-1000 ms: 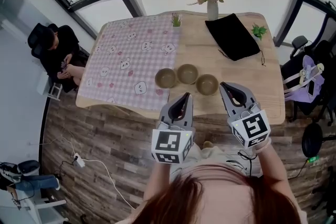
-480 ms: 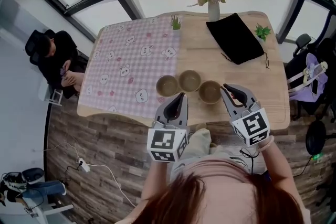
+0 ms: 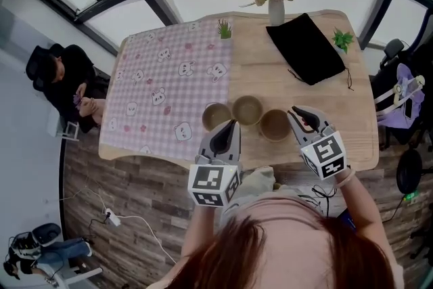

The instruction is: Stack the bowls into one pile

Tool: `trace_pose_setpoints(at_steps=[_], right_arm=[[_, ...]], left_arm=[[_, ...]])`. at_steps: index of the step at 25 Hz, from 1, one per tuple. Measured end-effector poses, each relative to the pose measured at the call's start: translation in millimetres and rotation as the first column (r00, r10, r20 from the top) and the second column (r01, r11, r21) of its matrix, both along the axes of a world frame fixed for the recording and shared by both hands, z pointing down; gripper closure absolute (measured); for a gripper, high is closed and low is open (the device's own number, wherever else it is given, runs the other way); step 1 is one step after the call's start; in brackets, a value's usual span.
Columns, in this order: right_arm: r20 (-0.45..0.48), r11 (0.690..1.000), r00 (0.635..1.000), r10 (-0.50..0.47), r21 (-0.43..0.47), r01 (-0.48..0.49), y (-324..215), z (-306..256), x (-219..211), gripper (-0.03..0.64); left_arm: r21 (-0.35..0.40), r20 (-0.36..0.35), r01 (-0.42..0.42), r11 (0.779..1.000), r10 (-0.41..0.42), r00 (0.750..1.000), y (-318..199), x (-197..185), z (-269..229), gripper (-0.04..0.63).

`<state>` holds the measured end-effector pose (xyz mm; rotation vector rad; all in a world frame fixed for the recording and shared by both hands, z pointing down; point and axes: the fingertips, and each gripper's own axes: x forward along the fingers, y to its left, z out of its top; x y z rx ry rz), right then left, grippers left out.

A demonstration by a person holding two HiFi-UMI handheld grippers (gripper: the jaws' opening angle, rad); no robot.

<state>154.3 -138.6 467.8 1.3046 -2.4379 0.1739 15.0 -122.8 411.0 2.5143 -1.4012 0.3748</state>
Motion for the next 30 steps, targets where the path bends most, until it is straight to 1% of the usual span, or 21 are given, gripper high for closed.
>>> trace_pose_setpoints(at_steps=[7,14,21,30], right_arm=[[-0.018,0.994,1.000,0.020,-0.108,-0.022,-18.7,40.4,7.4,0.560],[-0.023,0.972,0.998,0.056,-0.229,-0.060,-23.4,85.0,11.7,0.554],[-0.058,0.951,0.996,0.062,-0.300,-0.077,-28.0,117.7,11.0,0.549],[-0.114,0.917,0.993,0.037,-0.392,-0.079,-28.8,157.9,12.2,0.549]], left_arm=[[-0.010,-0.004,-0.009,1.000,0.009,1.000,-21.5,-3.4,3.8,0.584],[-0.017,-0.006,-0.016,1.000,0.016,1.000,-35.6,-8.2,8.4,0.584],[-0.022,-0.009,-0.024,0.999,0.024,1.000,-49.7,-13.0,10.3,0.584],[-0.035,-0.008,-0.026,0.999,0.026,1.000,-58.9,-17.2,15.7,0.584]])
